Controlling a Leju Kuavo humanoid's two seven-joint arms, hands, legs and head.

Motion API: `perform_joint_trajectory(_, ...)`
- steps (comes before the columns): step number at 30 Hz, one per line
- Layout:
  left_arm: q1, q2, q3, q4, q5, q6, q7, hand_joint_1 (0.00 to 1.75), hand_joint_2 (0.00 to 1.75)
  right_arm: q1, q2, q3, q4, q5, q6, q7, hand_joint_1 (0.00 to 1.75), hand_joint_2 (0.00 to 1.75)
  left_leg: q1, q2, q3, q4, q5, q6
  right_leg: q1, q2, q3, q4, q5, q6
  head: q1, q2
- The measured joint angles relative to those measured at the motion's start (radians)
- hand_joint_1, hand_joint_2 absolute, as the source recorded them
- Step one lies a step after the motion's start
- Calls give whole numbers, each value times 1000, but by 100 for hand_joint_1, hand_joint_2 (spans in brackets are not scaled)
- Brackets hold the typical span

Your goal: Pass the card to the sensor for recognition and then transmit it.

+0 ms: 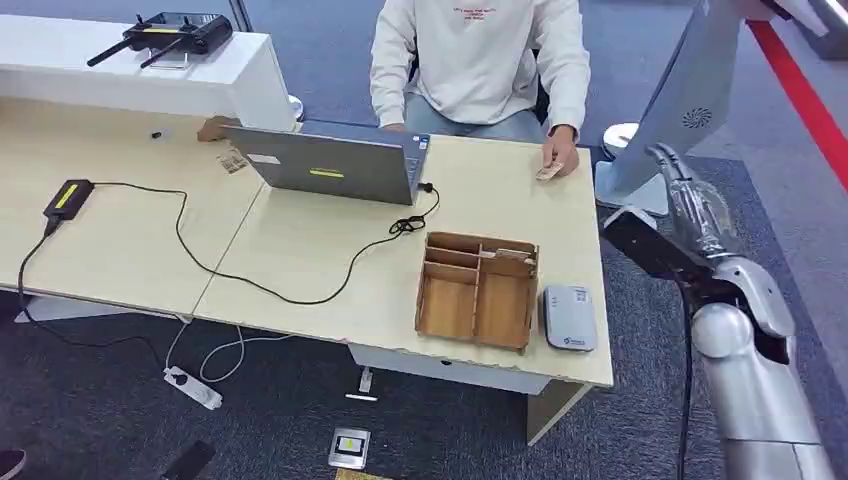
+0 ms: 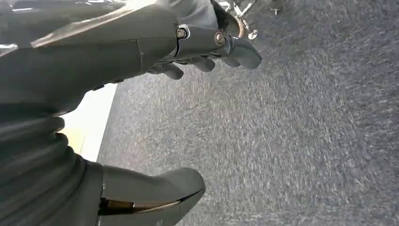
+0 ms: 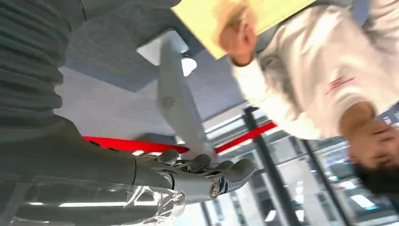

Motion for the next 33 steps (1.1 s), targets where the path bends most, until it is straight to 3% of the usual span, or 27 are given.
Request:
perform_joint_trajectory(6, 1, 8, -9, 1, -2, -11, 14, 0, 175, -59, 38, 88, 69, -2, 16, -5, 0, 175, 0, 0, -1, 0, 0, 0, 1, 0, 0, 0, 0, 0, 0, 0)
perform_joint_trajectory(15, 2, 8, -18, 1, 1, -13, 30, 0, 175, -127, 87, 127, 234, -58, 27, 11, 0, 175, 0, 0, -1, 0, 0, 0, 1, 0, -1, 0, 0, 0, 0, 0)
perform_joint_trajectory(22, 4, 11, -26, 2, -15, -20, 37, 0, 175, -142, 93, 151, 314, -59, 86, 46, 0, 175, 0, 0, -1, 0, 0, 0, 1, 0, -1, 0, 0, 0, 1, 0)
perform_joint_trajectory(33, 6, 11, -44, 2, -19, -15, 44, 0, 175, -146, 94, 174, 384, -60, 111, 48, 0, 175, 0, 0, -1, 0, 0, 0, 1, 0, -1, 0, 0, 0, 0, 0)
